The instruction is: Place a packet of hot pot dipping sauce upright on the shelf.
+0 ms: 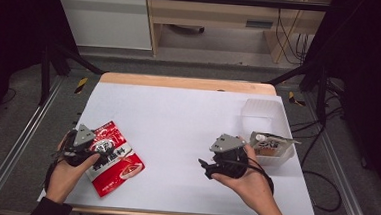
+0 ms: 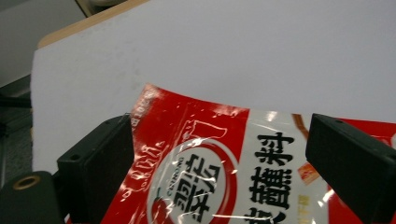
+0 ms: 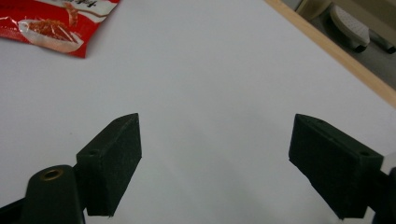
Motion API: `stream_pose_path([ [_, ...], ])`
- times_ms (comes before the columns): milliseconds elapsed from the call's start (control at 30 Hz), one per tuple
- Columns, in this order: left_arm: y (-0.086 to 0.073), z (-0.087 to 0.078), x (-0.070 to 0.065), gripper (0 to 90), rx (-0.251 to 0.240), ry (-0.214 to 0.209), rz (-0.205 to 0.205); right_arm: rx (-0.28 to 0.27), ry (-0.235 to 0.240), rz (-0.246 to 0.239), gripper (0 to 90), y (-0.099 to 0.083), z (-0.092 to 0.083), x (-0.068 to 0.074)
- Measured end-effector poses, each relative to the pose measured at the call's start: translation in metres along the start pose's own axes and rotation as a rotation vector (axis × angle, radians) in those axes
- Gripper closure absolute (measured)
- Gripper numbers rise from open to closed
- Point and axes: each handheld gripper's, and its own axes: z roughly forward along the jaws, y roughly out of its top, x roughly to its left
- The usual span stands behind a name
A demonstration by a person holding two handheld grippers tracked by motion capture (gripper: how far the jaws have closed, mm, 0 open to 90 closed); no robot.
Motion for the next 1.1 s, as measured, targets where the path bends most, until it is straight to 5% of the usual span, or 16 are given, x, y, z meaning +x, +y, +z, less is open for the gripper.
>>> stream_pose_path([
  [400, -0.017, -0.022, 0.043, 9.3, -0.033, 0.082, -0.143, -0.040, -0.021, 0.129, 16.8, -0.033, 0.029, 0.016],
  [700, -0.034, -0.030, 0.068, 10.2, -0.004, 0.131, -0.157, -0.036, -0.046, 0.147, 16.8, -0.044, 0.028, 0.015],
  [1100, -0.054, -0.028, 0.076, 12.1, 0.044, 0.094, -0.171, -0.006, -0.042, 0.150, 17.8, -0.050, 0.034, 0.021],
])
